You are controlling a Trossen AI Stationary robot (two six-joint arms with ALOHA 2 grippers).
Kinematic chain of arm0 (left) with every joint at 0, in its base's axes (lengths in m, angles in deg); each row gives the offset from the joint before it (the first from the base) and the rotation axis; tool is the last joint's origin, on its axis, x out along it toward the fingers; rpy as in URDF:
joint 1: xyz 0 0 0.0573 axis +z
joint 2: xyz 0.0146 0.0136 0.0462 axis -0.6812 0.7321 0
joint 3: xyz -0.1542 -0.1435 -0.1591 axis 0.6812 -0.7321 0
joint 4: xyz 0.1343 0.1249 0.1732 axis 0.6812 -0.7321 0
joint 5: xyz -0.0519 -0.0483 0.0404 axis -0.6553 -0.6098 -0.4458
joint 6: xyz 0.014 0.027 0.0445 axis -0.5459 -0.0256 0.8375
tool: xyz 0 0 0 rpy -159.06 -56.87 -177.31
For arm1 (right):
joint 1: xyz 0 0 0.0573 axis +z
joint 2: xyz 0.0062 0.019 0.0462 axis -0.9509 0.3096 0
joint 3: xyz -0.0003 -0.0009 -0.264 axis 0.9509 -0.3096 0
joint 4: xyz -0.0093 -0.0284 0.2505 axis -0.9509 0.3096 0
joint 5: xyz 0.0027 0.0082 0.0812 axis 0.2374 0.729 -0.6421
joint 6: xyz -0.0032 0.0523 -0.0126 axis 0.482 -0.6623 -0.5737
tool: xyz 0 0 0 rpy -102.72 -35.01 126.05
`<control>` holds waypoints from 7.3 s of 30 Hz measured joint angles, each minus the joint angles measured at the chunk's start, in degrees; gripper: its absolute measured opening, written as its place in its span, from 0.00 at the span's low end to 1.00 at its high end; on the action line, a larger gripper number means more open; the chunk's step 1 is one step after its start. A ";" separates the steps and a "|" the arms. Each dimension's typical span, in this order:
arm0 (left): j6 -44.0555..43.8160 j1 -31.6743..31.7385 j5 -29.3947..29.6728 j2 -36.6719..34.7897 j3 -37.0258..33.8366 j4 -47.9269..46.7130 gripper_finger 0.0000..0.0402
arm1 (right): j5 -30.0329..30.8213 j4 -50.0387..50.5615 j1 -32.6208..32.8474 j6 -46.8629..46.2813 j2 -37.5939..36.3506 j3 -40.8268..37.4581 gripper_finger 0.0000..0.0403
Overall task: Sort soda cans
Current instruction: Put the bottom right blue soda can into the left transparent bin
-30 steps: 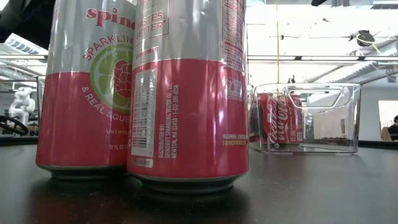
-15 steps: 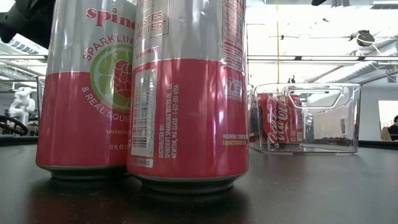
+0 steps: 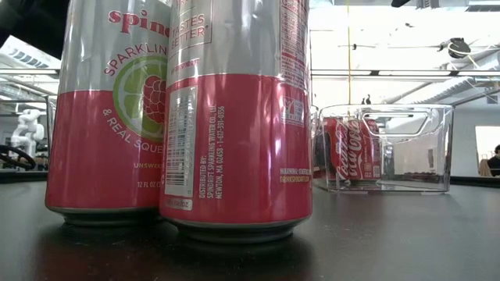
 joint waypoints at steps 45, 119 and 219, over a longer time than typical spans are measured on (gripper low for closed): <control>43.57 10.51 -43.92 -17.36 -29.18 58.03 0.68 | 3.58 -8.13 0.00 -9.75 0.04 -0.02 0.69; 43.62 13.31 -35.49 -17.35 -29.16 52.70 0.68 | 6.05 -9.88 -0.52 -15.45 0.07 -0.02 0.69; 42.95 13.16 -32.54 -28.31 -27.89 37.58 0.76 | 4.55 -12.39 -0.48 -13.37 0.07 -0.02 0.69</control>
